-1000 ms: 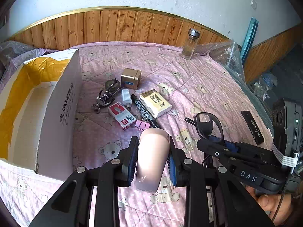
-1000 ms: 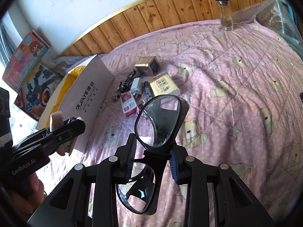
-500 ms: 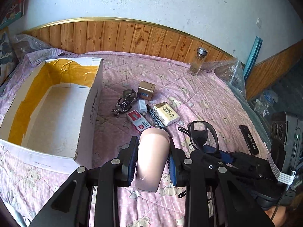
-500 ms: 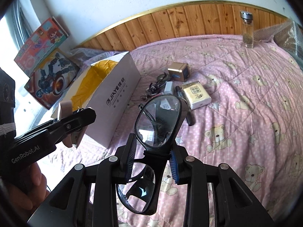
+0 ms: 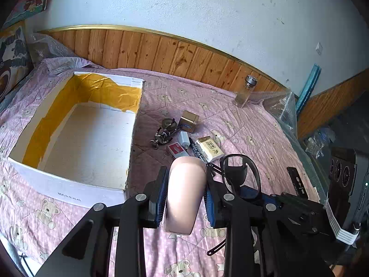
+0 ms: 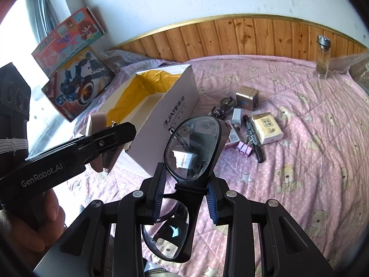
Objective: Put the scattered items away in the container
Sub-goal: 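Carry the sunglasses and pink stapler with both tools over the white box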
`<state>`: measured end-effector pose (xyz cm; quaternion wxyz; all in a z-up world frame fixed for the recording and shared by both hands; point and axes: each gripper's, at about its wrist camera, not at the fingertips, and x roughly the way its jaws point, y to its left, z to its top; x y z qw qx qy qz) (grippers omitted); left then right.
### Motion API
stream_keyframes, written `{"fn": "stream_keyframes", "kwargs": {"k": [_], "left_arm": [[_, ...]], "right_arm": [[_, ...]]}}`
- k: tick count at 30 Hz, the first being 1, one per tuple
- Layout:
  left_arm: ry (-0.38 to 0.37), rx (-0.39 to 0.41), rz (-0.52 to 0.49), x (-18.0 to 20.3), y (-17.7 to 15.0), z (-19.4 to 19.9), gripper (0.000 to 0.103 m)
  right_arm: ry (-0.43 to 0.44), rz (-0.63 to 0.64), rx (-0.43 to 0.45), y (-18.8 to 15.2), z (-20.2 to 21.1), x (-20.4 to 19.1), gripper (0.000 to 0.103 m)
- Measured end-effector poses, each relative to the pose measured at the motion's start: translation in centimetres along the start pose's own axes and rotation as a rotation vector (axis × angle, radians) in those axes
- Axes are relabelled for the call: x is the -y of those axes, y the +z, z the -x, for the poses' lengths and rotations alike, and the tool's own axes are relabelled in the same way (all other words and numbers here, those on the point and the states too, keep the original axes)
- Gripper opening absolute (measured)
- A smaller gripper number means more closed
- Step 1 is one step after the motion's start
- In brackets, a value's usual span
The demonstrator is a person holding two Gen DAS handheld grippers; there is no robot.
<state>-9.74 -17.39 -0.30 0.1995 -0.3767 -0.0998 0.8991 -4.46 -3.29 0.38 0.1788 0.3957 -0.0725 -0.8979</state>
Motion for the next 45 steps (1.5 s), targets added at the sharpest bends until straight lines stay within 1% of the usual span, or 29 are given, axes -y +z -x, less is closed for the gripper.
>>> {"fn": "stream_keyframes", "kwargs": {"k": [8,19,29,36,45], "left_arm": [[0.017,0.04,0.047,-2.4,1.2,1.5,0.03],[0.045,0.069,0.134,-6.7,3.1,3.2,0.03],[0.071,0.087,0.169,-9.7,5.3,3.6,0.03],[0.074,0.074,0.204,-11.7,6.9,2.8,0.03],[0.098,0.061,0.215,-13.5,9.4,1.3,0.03]], "right_arm": [[0.034,0.041,0.009,1.8,-0.4,-2.8,0.034],[0.079,0.107,0.015,5.0,-2.0,-6.8,0.034],[0.119,0.129,0.003,7.6,-4.3,-9.4,0.034],[0.137,0.125,-0.011,9.2,-6.2,-9.8,0.034],[0.159,0.12,-0.028,11.7,-9.0,-9.9,0.034]]}}
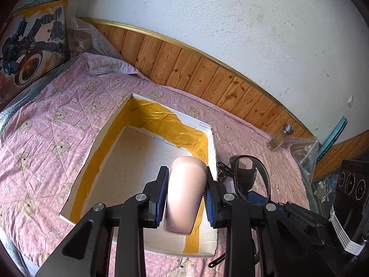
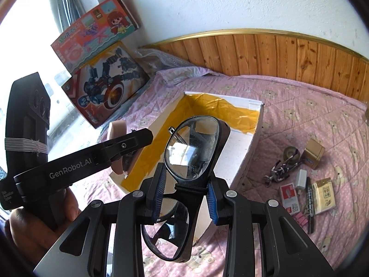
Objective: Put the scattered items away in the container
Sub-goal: 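Carry the sunglasses and pink stapler with both tools over the white box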
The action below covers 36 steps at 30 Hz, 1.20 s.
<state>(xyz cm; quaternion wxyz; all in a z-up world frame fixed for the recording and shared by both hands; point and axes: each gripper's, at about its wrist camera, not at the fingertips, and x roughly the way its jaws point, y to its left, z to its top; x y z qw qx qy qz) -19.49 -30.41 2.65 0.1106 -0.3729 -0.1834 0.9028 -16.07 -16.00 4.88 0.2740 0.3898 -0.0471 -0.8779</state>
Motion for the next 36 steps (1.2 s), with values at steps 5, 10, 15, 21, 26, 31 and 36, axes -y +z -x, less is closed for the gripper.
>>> {"fn": "stream_keyframes", "kwargs": {"k": [5,10,15,21,26,31,36], "left_arm": [[0.023,-0.023,-0.006,-0.5,1.4,-1.5,0.03],[0.051,-0.06,-0.009,-1.4,2.6,-3.4,0.03],[0.069,-0.114,0.01,-2.5,3.7,-5.9,0.03],[0.086,-0.145,0.004,-2.8,4.9,-8.2,0.03],[0.104,-0.181,0.005,-3.1,5.4,-10.4,0.03],[0.128,-0.22,-0.002,-3.3,5.7,-12.6,0.03],[0.163,-0.257,-0.013,-3.6,6.0,-14.5,0.03]], "right_arm": [[0.016,-0.018,-0.02,1.4,-1.9,0.9,0.034],[0.025,-0.033,-0.037,3.0,-3.8,1.9,0.034],[0.034,-0.043,-0.072,4.7,-6.1,3.1,0.034],[0.038,-0.054,-0.112,6.1,-8.8,5.0,0.034],[0.035,-0.057,-0.165,6.8,-10.9,6.3,0.034],[0.028,-0.058,-0.235,7.5,-13.4,7.4,0.034],[0.004,-0.027,-0.287,8.3,-15.4,8.0,0.034]]}}
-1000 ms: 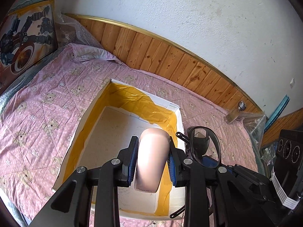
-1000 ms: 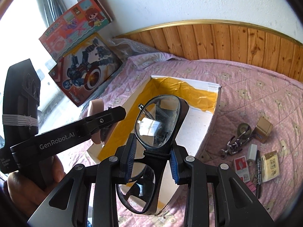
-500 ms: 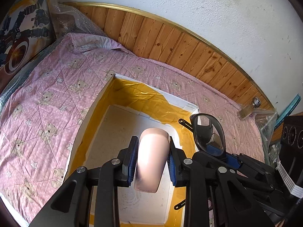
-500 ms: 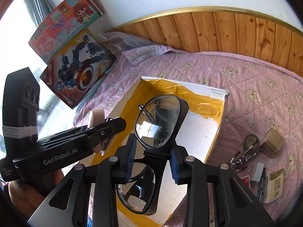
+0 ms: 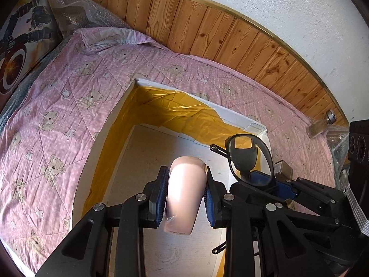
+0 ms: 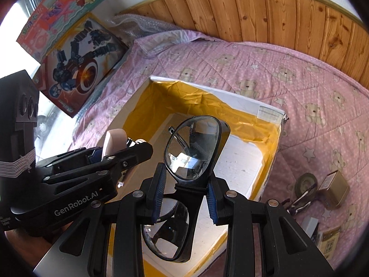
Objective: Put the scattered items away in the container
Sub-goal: 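Carry the sunglasses and pink stapler with both tools over the white box, then open the left tool to drop the stapler while the right tool releases the sunglasses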
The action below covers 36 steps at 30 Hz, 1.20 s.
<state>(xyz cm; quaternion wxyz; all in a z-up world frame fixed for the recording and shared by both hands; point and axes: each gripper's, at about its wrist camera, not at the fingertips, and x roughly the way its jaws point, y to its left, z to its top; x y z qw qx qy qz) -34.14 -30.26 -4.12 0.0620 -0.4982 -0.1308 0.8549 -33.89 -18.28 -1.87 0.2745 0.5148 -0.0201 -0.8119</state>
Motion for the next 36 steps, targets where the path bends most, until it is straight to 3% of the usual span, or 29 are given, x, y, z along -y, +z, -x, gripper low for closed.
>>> {"fn": "stream_keyframes", "kwargs": {"k": [8,17,21,27,36], "left_arm": [[0.011,-0.066,0.047,-1.0,1.5,-3.1,0.03],[0.001,-0.131,0.069,-1.8,2.2,-6.9,0.03],[0.029,-0.138,0.066,-2.3,2.3,-8.2,0.03],[0.063,-0.119,0.067,-3.2,2.5,-8.2,0.044],[0.052,-0.116,0.026,-2.2,1.4,-6.7,0.044]], "right_arm": [[-0.087,0.13,-0.068,1.5,-2.5,-0.7,0.034],[-0.126,0.209,-0.149,2.1,-5.4,-0.5,0.035],[-0.144,0.205,-0.15,2.4,-6.0,-0.4,0.037],[-0.142,0.177,-0.146,2.6,-5.8,0.1,0.037],[-0.111,0.149,-0.116,1.7,-3.6,0.0,0.037]]}}
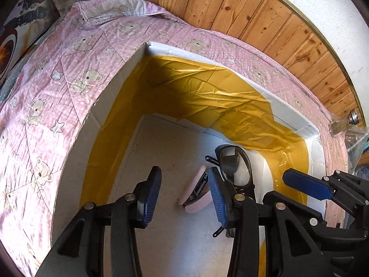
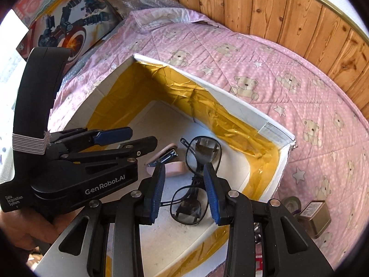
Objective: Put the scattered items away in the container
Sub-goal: 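Open the left tool to drop the stapler while the right tool releases the sunglasses, then withdraw both open tools from the box back toward the remaining items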
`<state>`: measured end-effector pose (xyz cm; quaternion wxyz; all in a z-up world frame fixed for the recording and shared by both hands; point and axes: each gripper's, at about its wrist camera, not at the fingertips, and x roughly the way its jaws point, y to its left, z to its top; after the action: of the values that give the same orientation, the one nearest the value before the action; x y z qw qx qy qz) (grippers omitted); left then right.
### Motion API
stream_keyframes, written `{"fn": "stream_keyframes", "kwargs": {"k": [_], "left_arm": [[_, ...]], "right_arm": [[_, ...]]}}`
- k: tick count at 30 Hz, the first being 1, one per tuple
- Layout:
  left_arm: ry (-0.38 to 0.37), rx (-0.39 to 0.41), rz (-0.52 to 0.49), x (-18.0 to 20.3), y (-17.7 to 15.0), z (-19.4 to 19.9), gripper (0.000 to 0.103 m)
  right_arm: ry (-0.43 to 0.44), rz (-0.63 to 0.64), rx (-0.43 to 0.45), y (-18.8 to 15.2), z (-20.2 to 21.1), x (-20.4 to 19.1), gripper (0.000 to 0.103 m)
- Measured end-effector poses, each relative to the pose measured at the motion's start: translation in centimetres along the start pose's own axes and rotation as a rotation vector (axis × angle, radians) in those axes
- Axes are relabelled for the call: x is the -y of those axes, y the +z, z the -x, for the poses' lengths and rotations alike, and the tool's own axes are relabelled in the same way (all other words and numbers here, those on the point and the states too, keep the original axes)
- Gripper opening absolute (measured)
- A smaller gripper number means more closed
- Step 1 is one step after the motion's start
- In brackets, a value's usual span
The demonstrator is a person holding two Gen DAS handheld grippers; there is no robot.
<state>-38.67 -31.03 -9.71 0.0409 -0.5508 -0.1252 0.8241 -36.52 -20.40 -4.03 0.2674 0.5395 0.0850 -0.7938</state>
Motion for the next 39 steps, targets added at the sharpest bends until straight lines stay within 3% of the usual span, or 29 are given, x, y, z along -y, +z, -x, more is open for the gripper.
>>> {"fn": "stream_keyframes", "kwargs": {"k": [39], "left_arm": [[-0.009,0.103,-0.116,3.2,-9.4,11.3,0.044]], "right_arm": [[0.052,-0.008,0.082,-10.0,9.4,-5.4,0.037]]}}
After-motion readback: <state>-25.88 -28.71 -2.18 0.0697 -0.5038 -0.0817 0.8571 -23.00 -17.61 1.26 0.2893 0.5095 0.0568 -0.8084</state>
